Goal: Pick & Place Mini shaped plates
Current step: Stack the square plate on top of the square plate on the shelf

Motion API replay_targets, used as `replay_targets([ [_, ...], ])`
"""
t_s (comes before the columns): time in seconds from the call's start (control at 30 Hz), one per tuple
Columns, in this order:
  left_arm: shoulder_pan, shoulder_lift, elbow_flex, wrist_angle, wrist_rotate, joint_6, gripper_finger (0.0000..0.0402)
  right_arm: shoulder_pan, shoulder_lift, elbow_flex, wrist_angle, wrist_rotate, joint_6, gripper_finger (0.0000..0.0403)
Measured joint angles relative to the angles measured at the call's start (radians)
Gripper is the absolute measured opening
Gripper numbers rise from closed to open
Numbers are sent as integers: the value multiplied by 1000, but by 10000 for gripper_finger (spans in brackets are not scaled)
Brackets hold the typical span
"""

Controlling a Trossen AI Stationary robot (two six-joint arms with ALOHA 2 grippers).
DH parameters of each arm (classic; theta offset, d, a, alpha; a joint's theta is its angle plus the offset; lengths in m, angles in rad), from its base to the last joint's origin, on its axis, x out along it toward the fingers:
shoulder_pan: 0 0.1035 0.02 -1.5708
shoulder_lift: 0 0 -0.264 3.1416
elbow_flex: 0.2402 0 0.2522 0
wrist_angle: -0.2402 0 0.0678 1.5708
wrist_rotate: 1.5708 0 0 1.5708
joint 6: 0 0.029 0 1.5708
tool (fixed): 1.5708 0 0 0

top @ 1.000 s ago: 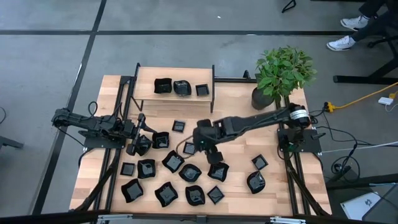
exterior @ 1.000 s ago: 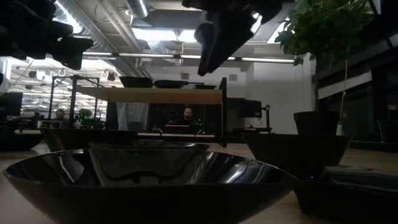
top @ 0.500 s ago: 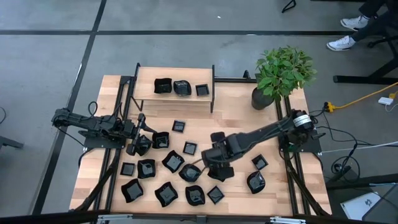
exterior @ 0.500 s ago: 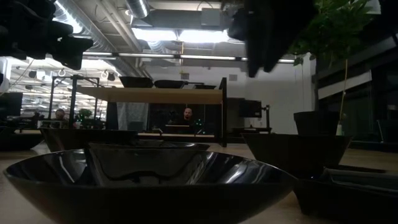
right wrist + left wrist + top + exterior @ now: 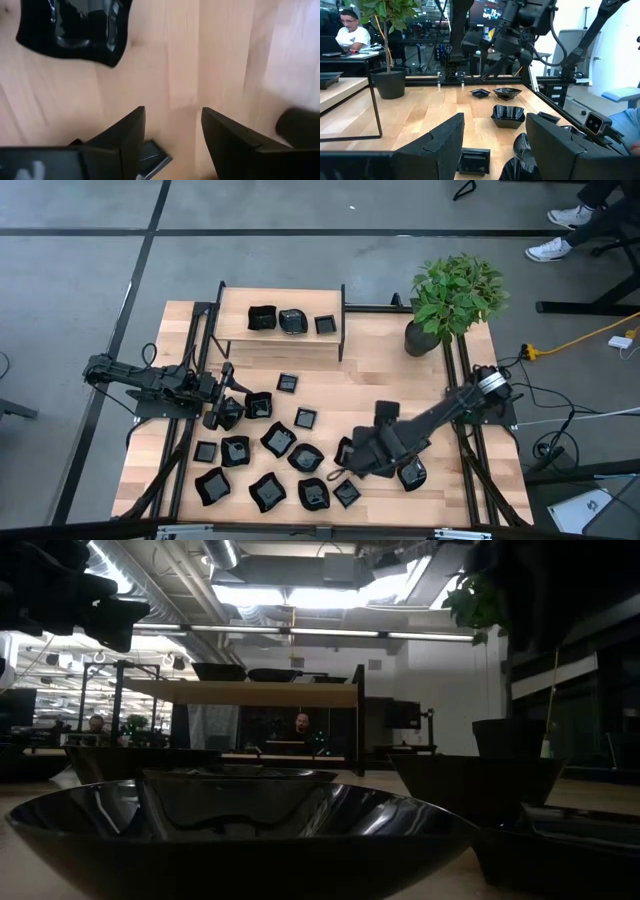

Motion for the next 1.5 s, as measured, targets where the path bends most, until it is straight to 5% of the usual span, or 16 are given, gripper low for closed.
replay_targets([
  [0.33, 0, 0, 0, 0, 0, 0, 208, 142, -3, -28, -85, 53, 402, 194],
  [0.8, 0, 0, 0, 0, 0, 0, 207, 186, -85, -342, 36, -61, 815, 194],
  [1.0, 0, 0, 0, 0, 0, 0, 207, 152, -139, -467, 219, -143, 848, 194],
  [1.5, 0, 0, 0, 0, -1, 0, 207, 71, -171, -600, 364, -258, 840, 194],
])
